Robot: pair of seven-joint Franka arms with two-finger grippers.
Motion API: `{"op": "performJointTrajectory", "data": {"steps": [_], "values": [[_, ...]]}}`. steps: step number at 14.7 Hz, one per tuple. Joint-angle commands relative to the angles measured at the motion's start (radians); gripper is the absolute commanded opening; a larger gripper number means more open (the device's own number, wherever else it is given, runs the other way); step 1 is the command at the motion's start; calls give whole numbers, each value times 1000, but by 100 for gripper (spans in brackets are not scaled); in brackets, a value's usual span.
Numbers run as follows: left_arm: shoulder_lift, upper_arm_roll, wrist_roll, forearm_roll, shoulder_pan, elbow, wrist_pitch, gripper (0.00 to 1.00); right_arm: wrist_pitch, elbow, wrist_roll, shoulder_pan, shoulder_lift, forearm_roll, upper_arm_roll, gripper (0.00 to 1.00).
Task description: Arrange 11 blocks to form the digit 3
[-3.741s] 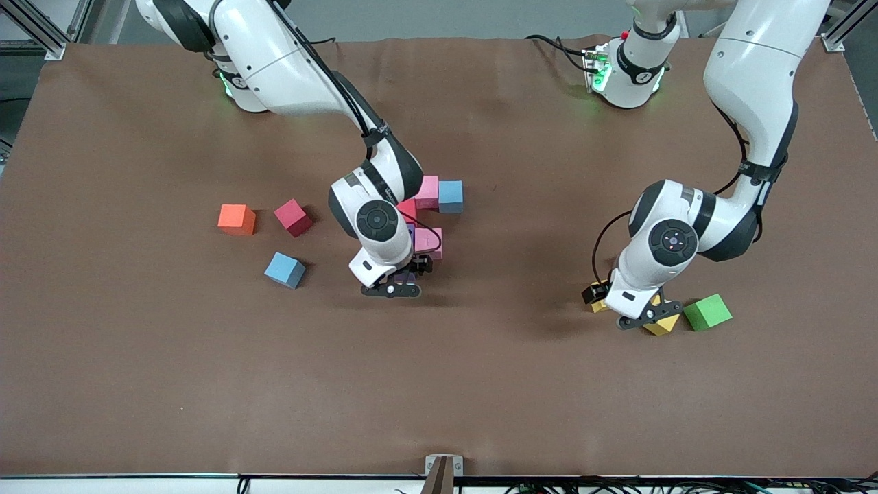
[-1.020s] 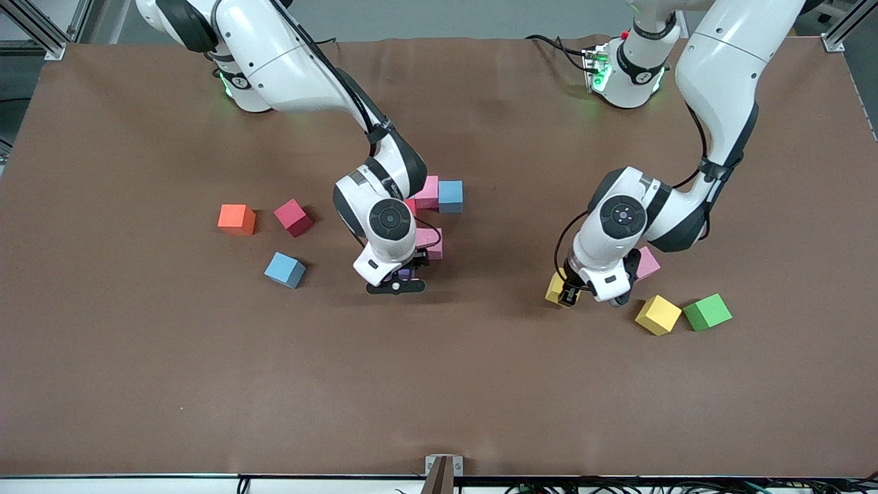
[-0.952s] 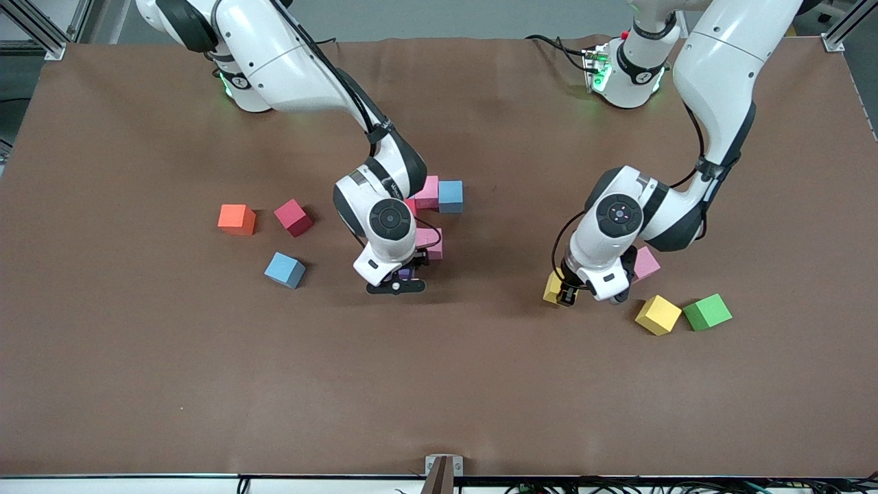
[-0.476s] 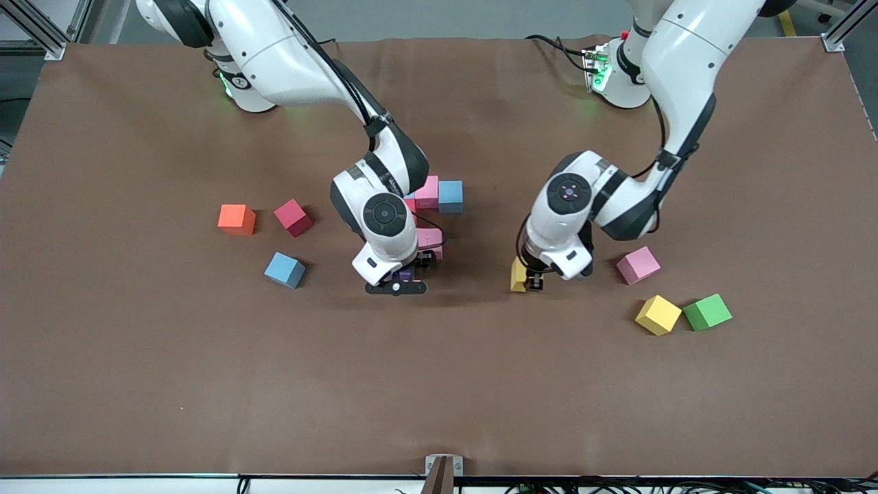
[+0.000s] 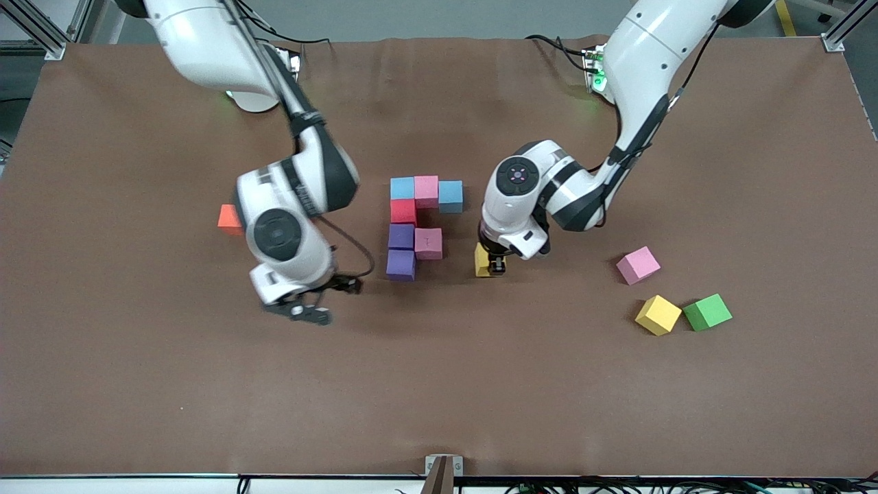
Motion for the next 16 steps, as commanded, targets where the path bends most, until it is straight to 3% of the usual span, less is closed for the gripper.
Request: {"op": "performJointTrajectory", "data": {"steps": [1,5,12,16], "values": [[49,9,-36,10,-39,65,-21,47,39,-208,11,-49,-123,4,3,100],[76,10,-62,10,-86,67,-22,47,359,-537,0,-100,-232,4,-1,100],[119,10,-82,7,-132,106,-62,47,540,-681,0,-99,-223,7,2,100],[134,10,-82,-4,-137,136,-67,47,591,-695,-12,-92,-217,7,5,98]]}}
